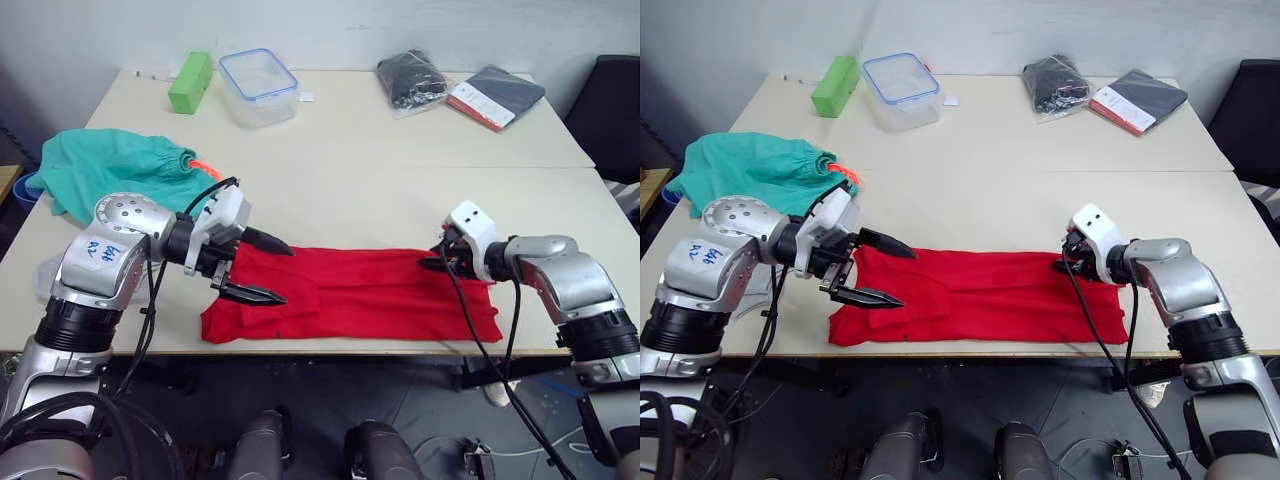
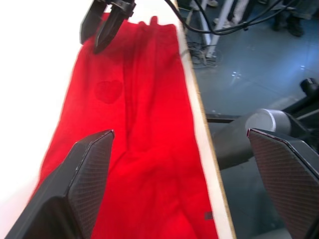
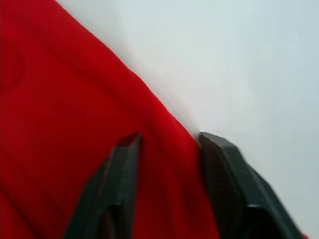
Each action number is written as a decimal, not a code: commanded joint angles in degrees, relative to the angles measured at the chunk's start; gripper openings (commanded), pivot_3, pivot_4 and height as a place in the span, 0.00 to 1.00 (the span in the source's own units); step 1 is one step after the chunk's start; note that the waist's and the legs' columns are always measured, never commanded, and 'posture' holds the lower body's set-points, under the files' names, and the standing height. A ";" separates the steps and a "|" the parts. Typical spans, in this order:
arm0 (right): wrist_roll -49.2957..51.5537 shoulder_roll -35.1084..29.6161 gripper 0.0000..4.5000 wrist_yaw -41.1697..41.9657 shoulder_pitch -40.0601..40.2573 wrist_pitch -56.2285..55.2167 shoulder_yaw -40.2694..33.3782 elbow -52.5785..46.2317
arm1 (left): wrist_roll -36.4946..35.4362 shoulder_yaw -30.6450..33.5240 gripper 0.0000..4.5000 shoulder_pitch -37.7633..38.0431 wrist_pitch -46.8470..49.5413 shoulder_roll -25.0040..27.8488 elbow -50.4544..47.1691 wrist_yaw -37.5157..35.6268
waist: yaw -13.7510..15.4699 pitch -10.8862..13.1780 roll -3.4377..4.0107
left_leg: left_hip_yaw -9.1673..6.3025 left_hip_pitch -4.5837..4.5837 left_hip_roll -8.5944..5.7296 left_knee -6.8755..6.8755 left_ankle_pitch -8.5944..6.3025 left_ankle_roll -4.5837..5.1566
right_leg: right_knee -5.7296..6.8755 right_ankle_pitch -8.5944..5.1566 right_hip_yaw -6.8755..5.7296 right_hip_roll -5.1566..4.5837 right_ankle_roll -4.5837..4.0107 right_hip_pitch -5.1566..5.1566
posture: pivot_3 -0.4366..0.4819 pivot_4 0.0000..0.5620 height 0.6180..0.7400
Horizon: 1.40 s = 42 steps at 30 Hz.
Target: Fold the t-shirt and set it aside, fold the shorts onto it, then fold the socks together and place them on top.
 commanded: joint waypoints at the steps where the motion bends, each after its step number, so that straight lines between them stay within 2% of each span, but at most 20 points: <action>1: -4.97 0.89 0.11 2.40 -5.02 -5.82 2.91 6.93 | -1.16 2.68 1.00 0.91 0.28 1.21 -2.76 1.94 | -0.09 0.00 0.00 | 0.02 0.01 0.01 0.00 0.00 0.00 | 0.01 0.00 0.02 0.00 0.00 0.00 | 0.48 0.27 1.00; 2: -6.51 1.72 0.02 2.65 -7.24 -8.82 3.91 9.57 | -1.45 3.02 1.00 1.42 0.55 1.47 -3.32 2.27 | -0.17 0.00 0.00 | 0.03 0.00 0.01 -0.01 0.00 0.00 | 0.02 0.00 0.02 0.01 0.00 -0.03 | 0.48 0.27 1.00; 3: -8.31 2.91 0.01 2.68 -9.88 -12.41 5.01 12.83 | -1.51 3.26 1.00 1.95 0.60 1.70 -3.75 2.63 | -0.37 0.01 0.01 | 0.05 0.02 0.02 0.00 0.00 -0.01 | 0.03 0.00 0.04 0.01 0.00 -0.03 | 0.48 0.27 1.00; 8: -18.11 12.12 0.01 -0.02 -25.41 -30.52 10.39 35.25 | -1.67 4.05 1.00 3.36 0.68 2.25 -4.44 4.48 | -1.36 0.16 0.16 | 0.18 0.01 0.03 -0.06 0.03 -0.06 | 0.19 0.00 0.15 0.02 0.00 -0.22 | 0.48 0.27 1.00; 11: -22.67 17.00 0.01 -3.56 -31.96 -38.30 11.94 47.86 | -1.79 4.17 1.00 3.20 0.71 2.22 -4.59 5.37 | -1.63 0.17 0.17 | 0.18 0.02 0.03 -0.11 0.04 -0.09 | 0.23 -0.01 0.15 0.02 0.00 -0.25 | 0.48 0.27 1.00; 14: -25.06 19.21 0.01 -4.92 -35.68 -42.46 11.65 54.59 | -2.12 4.71 1.00 3.14 1.10 2.37 -4.92 6.50 | -1.38 0.19 0.15 | 0.15 0.00 0.01 -0.14 0.04 -0.08 | 0.21 -0.01 0.17 0.02 0.00 -0.24 | 0.48 0.27 1.00; 16: -23.76 19.26 0.01 -2.87 -37.30 -42.63 9.15 56.30 | -2.32 5.08 1.00 3.35 1.39 2.56 -5.16 6.94 | -1.19 0.22 0.17 | 0.09 -0.05 -0.02 -0.09 0.03 -0.07 | 0.21 0.00 0.19 0.01 0.00 -0.21 | 0.48 0.27 1.00; 17: -22.55 18.64 0.01 -0.50 -37.86 -41.59 7.70 56.54 | -2.48 5.28 1.00 3.74 1.55 2.77 -5.40 7.07 | -1.12 0.26 0.18 | 0.09 -0.06 -0.04 -0.06 0.03 -0.05 | 0.21 0.00 0.21 0.00 0.00 -0.21 | 0.48 0.27 1.00; 20: -20.01 16.01 0.14 7.93 -38.37 -37.37 4.44 55.45 | -2.98 5.81 1.00 5.48 1.75 3.52 -6.45 7.28 | -1.25 0.32 0.20 | 0.11 -0.05 -0.02 -0.03 0.03 -0.05 | 0.23 0.00 0.24 0.01 0.00 -0.21 | 0.48 0.27 1.00; 23: -18.82 12.69 0.37 15.88 -36.79 -33.04 2.86 50.99 | -3.42 6.05 1.00 6.67 1.75 3.86 -7.01 7.61 | -1.18 0.34 0.23 | 0.11 -0.04 -0.01 -0.06 0.03 -0.05 | 0.23 0.00 0.25 0.03 0.00 -0.20 | 0.48 0.27 1.00; 26: -18.57 9.54 0.60 20.46 -33.56 -28.55 2.28 44.66 | -3.47 5.79 1.00 6.74 1.67 3.47 -6.85 8.22 | -1.21 0.34 0.23 | 0.14 -0.02 0.00 -0.06 0.02 -0.05 | 0.22 0.00 0.27 0.03 0.00 -0.21 | 0.48 0.27 1.00; 31: -19.72 5.62 0.98 19.97 -25.33 -21.71 2.14 35.66 | -3.51 4.78 1.00 5.75 1.41 2.45 -6.29 8.75 | -1.14 0.35 0.22 | 0.15 -0.02 0.01 -0.07 0.02 -0.06 | 0.21 0.00 0.28 0.04 0.00 -0.20 | 0.48 0.27 1.00; 38: -20.34 3.46 0.98 21.54 -19.15 -15.28 3.24 28.72 | -3.11 4.05 1.00 3.50 1.11 2.39 -4.57 8.31 | -1.20 0.42 0.35 | 0.21 0.00 0.02 -0.07 0.02 -0.07 | 0.22 0.00 0.33 0.06 0.00 -0.22 | 0.48 0.27 1.00; 42: -20.95 3.66 0.77 20.47 -16.83 -15.08 3.74 27.02 | -2.74 3.69 1.00 3.01 0.72 2.40 -4.00 8.25 | -1.23 0.42 0.35 | 0.23 0.07 0.02 -0.07 0.02 -0.07 | 0.21 -0.01 0.36 0.05 0.00 -0.18 | 0.48 0.27 1.00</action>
